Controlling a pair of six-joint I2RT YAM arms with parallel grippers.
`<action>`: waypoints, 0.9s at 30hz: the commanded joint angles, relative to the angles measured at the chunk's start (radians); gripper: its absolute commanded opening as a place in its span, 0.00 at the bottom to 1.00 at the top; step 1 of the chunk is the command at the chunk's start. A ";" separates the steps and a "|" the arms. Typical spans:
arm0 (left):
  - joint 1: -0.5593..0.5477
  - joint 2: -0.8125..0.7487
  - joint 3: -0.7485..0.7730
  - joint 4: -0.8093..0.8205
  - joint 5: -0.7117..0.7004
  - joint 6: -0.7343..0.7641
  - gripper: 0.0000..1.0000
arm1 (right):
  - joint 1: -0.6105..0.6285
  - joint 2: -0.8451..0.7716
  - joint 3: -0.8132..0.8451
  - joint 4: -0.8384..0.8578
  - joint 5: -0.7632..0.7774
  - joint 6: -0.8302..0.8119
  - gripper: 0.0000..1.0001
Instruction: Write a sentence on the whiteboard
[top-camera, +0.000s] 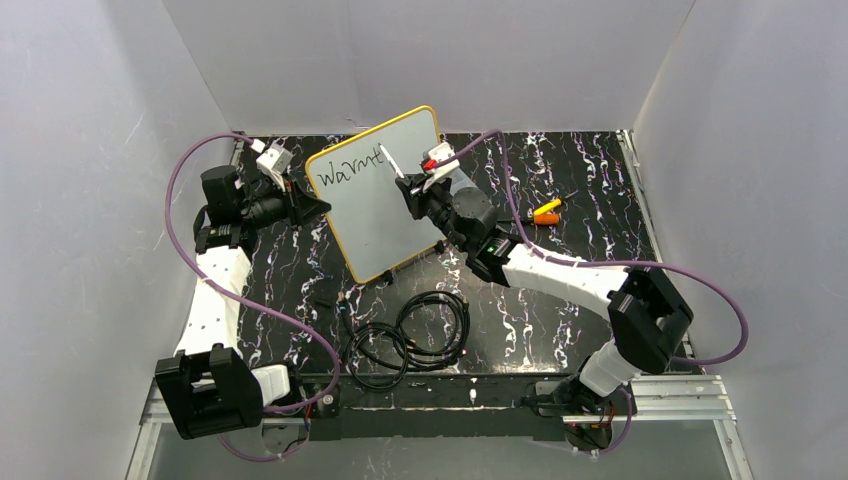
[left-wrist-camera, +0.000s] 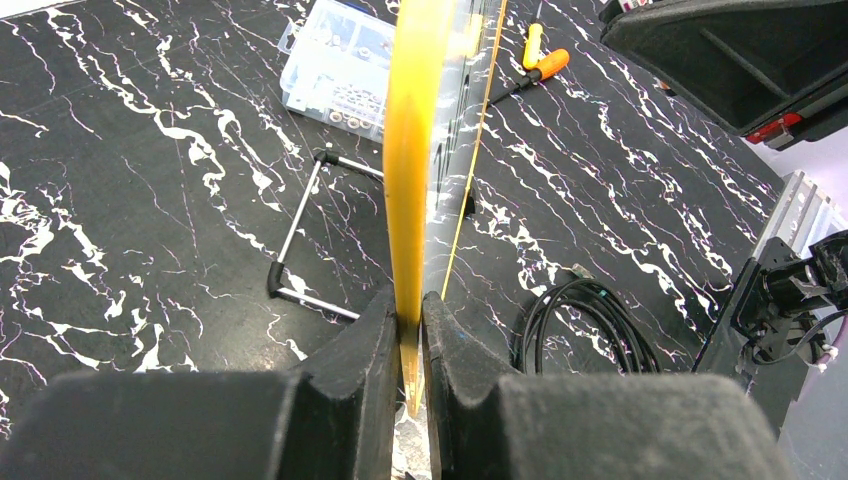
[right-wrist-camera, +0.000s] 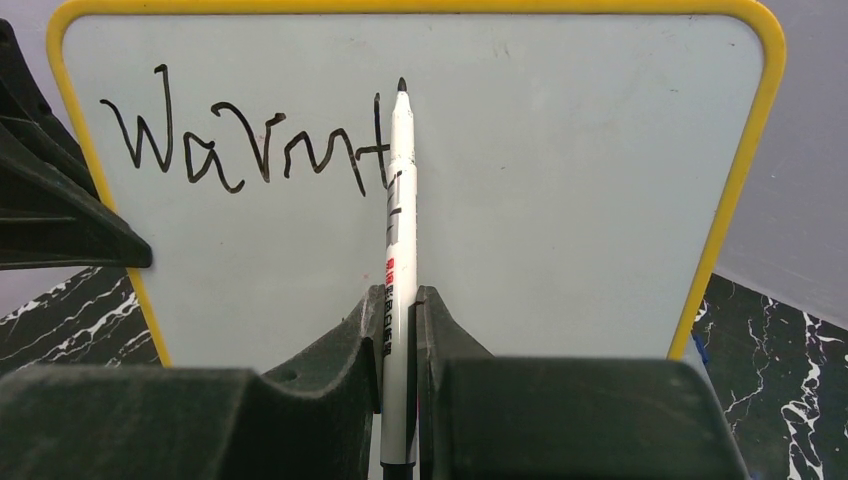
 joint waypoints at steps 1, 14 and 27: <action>-0.009 -0.008 0.000 -0.073 0.019 0.011 0.00 | -0.005 0.002 0.045 0.052 0.032 -0.017 0.01; -0.009 -0.007 0.000 -0.073 0.019 0.009 0.00 | -0.011 0.019 0.038 0.032 0.047 -0.006 0.01; -0.008 -0.009 0.000 -0.070 0.023 0.006 0.00 | -0.011 0.002 -0.044 0.006 0.015 0.046 0.01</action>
